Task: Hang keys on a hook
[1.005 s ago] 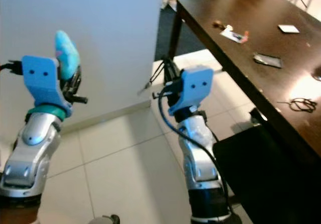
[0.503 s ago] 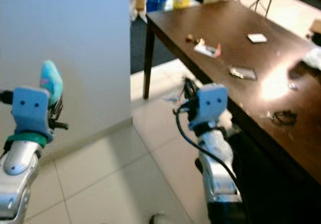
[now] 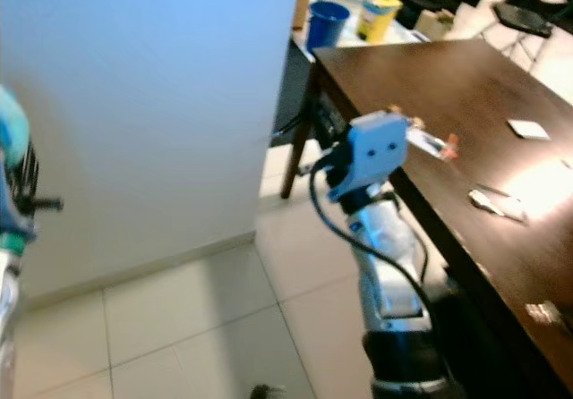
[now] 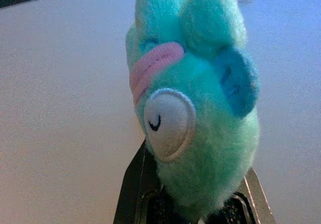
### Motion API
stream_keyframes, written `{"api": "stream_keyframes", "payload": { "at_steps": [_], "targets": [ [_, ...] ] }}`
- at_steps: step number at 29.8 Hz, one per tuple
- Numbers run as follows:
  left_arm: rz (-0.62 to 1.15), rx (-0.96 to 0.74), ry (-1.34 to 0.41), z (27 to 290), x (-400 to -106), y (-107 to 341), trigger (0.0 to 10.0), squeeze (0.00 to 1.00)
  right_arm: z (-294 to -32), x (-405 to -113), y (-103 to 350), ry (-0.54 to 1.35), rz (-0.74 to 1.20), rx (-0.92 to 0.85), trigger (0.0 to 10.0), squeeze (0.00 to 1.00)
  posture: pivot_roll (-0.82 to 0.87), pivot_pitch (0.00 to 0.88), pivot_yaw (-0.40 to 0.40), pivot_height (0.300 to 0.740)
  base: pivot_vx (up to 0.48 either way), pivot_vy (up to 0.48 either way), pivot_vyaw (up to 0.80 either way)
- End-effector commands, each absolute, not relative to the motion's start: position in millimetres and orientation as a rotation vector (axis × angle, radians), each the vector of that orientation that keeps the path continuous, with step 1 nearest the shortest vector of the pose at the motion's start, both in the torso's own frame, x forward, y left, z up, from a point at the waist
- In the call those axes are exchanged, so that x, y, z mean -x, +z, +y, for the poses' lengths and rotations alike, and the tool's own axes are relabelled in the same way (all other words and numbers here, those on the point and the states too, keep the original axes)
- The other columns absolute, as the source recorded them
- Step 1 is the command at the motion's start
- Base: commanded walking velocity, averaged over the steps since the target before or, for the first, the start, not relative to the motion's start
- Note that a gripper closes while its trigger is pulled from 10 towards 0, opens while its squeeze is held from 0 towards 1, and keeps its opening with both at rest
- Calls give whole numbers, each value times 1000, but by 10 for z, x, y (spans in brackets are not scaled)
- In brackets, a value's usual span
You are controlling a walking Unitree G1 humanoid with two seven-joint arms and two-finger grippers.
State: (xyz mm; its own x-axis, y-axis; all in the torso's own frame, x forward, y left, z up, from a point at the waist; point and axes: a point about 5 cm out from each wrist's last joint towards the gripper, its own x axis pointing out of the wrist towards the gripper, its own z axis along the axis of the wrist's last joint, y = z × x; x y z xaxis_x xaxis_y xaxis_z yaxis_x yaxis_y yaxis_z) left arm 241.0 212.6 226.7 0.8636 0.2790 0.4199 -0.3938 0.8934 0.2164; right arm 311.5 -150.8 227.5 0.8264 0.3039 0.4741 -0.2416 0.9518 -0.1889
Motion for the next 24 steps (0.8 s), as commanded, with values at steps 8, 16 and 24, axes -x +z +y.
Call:
{"api": "stream_keyframes", "payload": {
  "at_steps": [8, 16, 24],
  "targets": [
    [-384, -305, 403, 2170, -2294, 2278, 10000, 0, -1342, -3117, 2284, 375, -530, 134, 10000, 0, 196, 14, -40, 740, 392, 0, 800],
    [-411, -291, 420, 2131, -2237, 2332, 10000, 0, -1255, -3107, 2298, 450, -533, 140, 10000, 0, 221, 27, -59, 740, 335, 0, 793],
    [-441, -280, 394, 2096, -2220, 2398, 10000, 0, -1264, -3091, 2342, 457, -553, 108, 10000, 0, 219, 29, -51, 740, 101, 0, 98]
  ]
}}
